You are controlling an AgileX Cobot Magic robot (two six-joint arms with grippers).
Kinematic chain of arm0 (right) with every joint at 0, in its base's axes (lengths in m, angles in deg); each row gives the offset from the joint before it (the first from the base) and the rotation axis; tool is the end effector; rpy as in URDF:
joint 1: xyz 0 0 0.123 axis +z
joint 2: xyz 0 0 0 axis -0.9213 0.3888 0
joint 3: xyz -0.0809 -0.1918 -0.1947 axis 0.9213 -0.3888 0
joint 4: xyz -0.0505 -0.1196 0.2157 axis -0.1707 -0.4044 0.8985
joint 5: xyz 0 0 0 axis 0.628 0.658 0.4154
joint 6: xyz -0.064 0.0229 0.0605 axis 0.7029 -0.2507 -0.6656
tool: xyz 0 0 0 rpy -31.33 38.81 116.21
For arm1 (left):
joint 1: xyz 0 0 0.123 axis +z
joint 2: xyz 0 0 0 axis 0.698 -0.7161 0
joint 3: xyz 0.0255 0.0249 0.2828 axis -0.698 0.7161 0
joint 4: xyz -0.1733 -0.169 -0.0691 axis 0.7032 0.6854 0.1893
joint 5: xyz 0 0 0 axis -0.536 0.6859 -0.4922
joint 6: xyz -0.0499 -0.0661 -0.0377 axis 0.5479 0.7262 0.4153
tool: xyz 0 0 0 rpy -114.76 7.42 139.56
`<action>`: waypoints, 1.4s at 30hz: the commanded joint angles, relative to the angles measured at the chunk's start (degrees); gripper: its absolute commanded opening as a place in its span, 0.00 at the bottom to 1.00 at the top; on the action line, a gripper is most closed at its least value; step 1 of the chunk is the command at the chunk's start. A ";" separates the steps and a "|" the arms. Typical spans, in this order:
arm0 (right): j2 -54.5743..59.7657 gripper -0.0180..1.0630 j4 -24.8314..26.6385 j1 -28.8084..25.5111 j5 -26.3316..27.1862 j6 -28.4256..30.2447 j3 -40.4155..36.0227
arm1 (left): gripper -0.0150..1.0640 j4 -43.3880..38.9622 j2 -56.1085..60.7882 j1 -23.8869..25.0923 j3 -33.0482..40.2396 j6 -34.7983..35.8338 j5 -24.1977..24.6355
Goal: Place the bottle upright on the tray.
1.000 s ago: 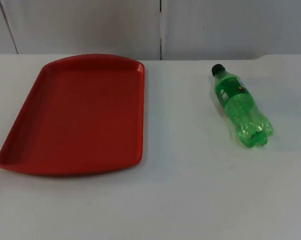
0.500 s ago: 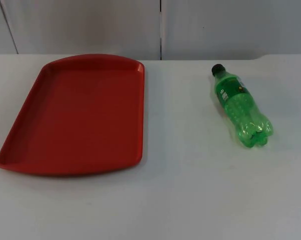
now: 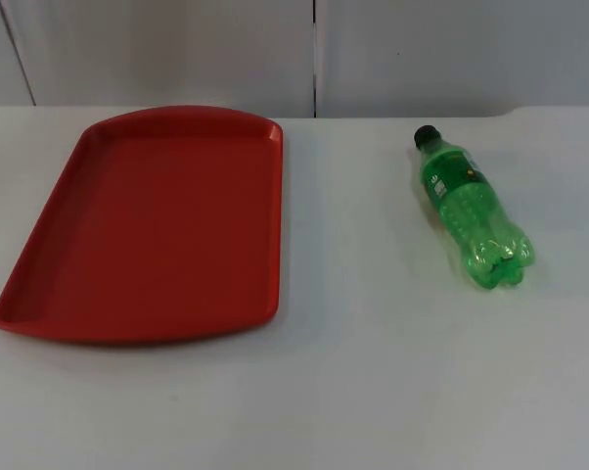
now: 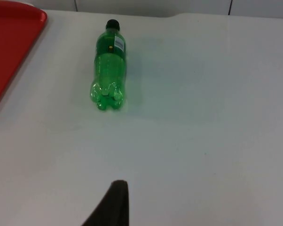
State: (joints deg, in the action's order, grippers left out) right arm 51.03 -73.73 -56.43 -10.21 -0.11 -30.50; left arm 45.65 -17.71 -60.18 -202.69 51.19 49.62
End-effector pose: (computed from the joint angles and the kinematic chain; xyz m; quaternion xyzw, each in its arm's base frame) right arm -0.0067 -0.0050 0.2803 -0.0705 0.8524 0.0308 0.5172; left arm 0.4206 -0.1341 0.4453 0.1628 0.7852 -0.1357 0.5819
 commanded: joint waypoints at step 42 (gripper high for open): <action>-0.16 0.99 0.18 -0.33 0.39 0.39 -0.13 | 0.01 -5.41 13.42 1.30 70.37 2.11 -88.04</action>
State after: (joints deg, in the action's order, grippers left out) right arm 51.03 -73.73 -56.43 -10.21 -0.11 -30.50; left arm 40.35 -4.32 -58.93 -132.50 53.84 -38.33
